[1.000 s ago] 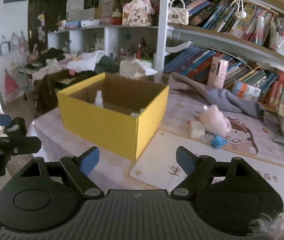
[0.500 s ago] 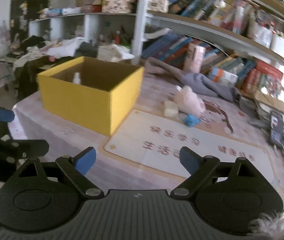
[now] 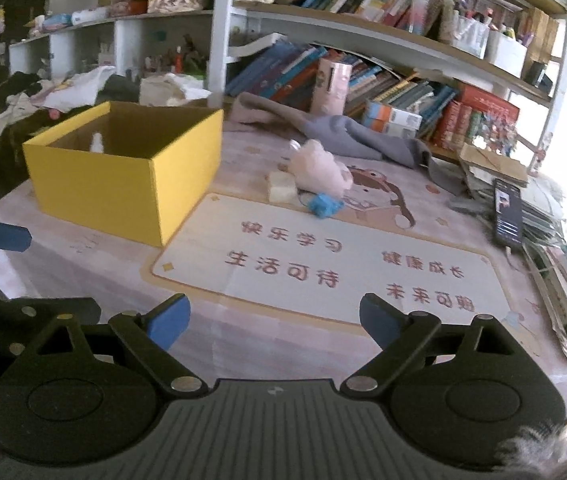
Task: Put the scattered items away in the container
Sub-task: 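Move left tool toward white sponge block while right tool approaches blue plastic bag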
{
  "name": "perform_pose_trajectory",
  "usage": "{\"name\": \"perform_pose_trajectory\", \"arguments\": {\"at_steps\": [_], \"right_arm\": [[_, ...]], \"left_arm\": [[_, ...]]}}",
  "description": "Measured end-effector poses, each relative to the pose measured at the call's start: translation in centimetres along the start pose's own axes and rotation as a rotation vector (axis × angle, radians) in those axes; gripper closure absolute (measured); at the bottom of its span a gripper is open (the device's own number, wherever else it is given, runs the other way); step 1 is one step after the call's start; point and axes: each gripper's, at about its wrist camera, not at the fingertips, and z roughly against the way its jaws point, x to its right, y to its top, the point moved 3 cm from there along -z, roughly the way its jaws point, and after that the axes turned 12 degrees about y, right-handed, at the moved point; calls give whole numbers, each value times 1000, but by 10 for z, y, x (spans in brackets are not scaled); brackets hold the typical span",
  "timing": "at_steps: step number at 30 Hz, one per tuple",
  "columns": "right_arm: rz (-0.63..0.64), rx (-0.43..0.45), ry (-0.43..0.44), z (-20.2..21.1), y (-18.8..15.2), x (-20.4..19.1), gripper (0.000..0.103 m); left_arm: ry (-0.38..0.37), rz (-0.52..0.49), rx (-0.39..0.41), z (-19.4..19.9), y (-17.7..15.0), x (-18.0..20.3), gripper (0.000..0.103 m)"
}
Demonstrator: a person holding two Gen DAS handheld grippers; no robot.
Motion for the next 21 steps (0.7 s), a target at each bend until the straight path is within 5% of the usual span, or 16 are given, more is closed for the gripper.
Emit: {"name": "perform_pose_trajectory", "arguments": {"at_steps": [21], "right_arm": [[-95,-15,-136,-3,4,69,9]], "left_arm": [[-147,-166,19,-38,35,65,3]]}}
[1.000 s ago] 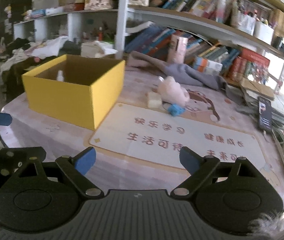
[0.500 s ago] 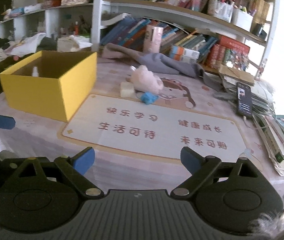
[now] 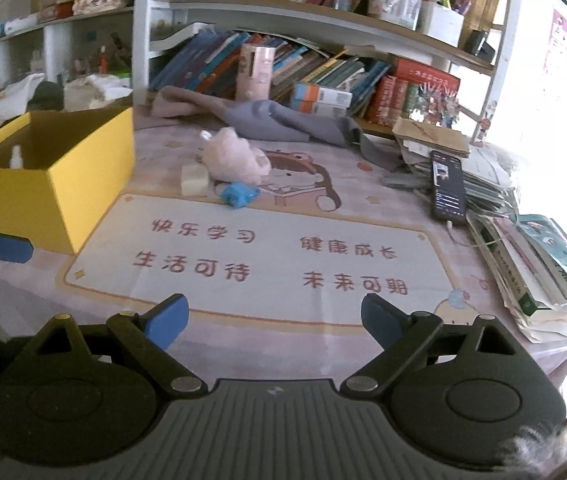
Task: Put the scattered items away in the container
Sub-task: 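Move left tool toward white sponge block while right tool approaches blue plastic bag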
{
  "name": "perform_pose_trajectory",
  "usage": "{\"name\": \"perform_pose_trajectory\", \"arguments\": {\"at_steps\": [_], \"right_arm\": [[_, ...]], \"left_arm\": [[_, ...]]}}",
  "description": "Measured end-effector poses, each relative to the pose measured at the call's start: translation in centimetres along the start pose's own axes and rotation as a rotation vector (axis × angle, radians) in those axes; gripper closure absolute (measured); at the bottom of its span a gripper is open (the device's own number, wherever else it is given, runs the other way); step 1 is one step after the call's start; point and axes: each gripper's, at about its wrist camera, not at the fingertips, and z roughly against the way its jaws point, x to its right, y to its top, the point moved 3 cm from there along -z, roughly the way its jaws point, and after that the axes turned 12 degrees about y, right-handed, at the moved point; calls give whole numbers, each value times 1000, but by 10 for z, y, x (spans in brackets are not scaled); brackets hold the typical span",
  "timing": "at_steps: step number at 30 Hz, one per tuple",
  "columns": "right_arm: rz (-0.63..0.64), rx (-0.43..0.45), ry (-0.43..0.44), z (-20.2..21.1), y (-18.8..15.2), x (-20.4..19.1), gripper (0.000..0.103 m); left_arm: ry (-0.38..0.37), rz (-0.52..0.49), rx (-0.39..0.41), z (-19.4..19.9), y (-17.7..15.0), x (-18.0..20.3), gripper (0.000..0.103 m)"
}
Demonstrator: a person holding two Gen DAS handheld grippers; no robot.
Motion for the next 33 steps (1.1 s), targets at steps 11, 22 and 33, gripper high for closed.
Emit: {"name": "perform_pose_trajectory", "arguments": {"at_steps": [11,22,33], "right_arm": [[27,3,26,-31,23,14,9],[65,-4,57,-73,59,49,9],[101,-23,156,-117,88,90,10]], "left_arm": [[24,-27,12,-27,20,2,3],[56,14,3,-71,58,4,3],[174,167,-36,-115,95,-14,3]]}}
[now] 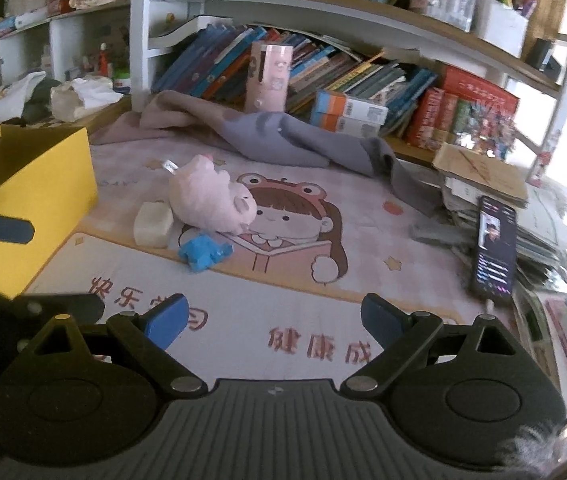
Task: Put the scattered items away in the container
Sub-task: 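Move left tool toward white sponge block while right tool approaches blue plastic bag, then close left tool on white sponge block while right tool grasps blue plastic bag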
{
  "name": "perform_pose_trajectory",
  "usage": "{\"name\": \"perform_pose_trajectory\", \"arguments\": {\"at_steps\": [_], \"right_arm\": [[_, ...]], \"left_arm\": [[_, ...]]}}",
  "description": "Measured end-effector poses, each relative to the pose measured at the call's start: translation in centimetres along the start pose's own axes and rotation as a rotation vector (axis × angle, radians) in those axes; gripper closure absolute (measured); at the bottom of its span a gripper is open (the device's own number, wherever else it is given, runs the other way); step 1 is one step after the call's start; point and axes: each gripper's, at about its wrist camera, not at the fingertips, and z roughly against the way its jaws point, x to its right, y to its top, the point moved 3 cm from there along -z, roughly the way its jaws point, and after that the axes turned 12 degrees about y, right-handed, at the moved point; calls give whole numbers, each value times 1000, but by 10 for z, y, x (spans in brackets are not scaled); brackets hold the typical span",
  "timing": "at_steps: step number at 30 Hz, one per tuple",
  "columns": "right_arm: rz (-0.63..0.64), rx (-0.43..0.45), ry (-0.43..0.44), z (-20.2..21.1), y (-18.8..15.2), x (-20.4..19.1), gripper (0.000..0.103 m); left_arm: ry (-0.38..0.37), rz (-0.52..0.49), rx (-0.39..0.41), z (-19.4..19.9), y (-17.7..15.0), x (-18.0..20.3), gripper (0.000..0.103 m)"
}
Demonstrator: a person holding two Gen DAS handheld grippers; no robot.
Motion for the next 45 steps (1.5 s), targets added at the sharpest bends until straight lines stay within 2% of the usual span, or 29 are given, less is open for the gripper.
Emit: {"name": "perform_pose_trajectory", "arguments": {"at_steps": [6,11,16,20,28,37,40,45], "right_arm": [[20,-10,79,-33,8,23,12],[52,-63,157,-67,4,31,13],[109,-74,239,-96,5,24,17],[137,-68,279,-117,11,20,18],[108,-107,331,-151,12,24,27],[117,-106,353,-166,12,24,45],[131,-91,358,-167,14,26,60],[110,-84,358,-165,15,36,81]], "left_arm": [[62,-17,-22,-26,15,8,3],[119,87,-56,-51,30,-2,5],[147,146,-108,-80,37,-8,5],[157,178,-167,-105,38,-10,11],[157,234,-270,-149,39,-14,27],[161,340,-283,-168,37,-27,30],[169,342,-314,-172,35,-27,36],[169,291,-311,-172,36,-18,35]]}}
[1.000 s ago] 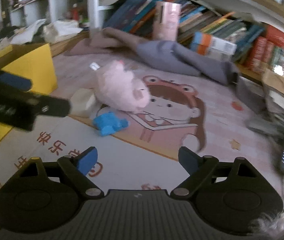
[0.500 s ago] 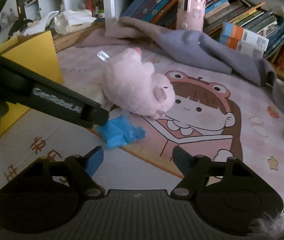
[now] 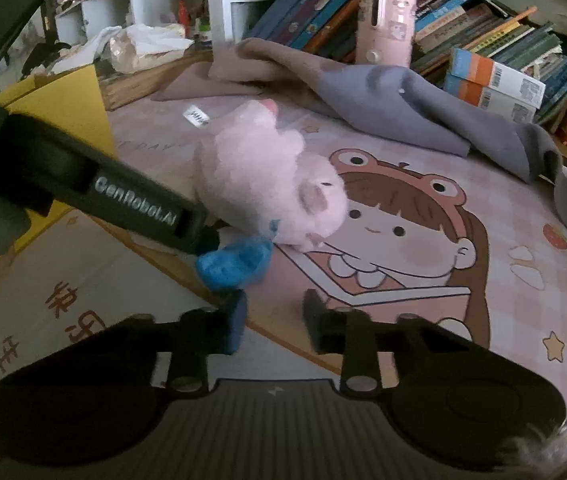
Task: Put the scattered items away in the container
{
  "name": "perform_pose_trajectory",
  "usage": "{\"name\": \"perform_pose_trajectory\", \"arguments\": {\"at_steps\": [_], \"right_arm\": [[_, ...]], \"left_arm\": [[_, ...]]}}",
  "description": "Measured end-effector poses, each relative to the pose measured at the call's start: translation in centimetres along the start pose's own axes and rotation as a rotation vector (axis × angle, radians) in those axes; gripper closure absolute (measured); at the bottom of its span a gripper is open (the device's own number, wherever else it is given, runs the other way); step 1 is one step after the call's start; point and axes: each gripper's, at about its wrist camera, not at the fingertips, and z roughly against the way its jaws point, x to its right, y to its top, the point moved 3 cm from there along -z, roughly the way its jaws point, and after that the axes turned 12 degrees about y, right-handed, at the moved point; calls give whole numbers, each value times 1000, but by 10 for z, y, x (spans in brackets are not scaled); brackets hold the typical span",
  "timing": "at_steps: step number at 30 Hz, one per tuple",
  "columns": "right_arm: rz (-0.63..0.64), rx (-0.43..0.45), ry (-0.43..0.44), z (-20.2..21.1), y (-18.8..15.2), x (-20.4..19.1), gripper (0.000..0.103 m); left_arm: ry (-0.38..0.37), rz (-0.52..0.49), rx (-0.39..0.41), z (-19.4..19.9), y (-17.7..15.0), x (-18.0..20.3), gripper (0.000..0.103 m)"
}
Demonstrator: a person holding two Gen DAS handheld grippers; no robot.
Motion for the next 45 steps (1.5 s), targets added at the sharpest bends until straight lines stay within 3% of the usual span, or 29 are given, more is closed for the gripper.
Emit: {"name": "perform_pose_trajectory", "arguments": {"at_steps": [5,10,13,15,19,21,23,45], "right_arm": [[-8,-9,13,5,-2,1,79],[26,8,41,5,0,-7,52],[66,26,47,2,6,-13,41],[88,27,47,-3,9,-17,41],[102,13,41,-17,14,-16,45],[85,2,48,-21,16,-13,58],[66,-2,51,-21,18,-10,59],[-20,54,55,59,9,-15,60]], "left_arm": [[5,-3,3,-2,3,0,34],[7,7,7,-5,6,0,36],[29,-10,11,-5,6,0,48],[45,-5,8,-5,7,-3,63],[36,4,-3,-6,9,-8,66],[41,-7,2,-5,8,-7,68],[44,-7,7,-4,7,-6,70],[-104,24,41,74,-21,-4,72]]}}
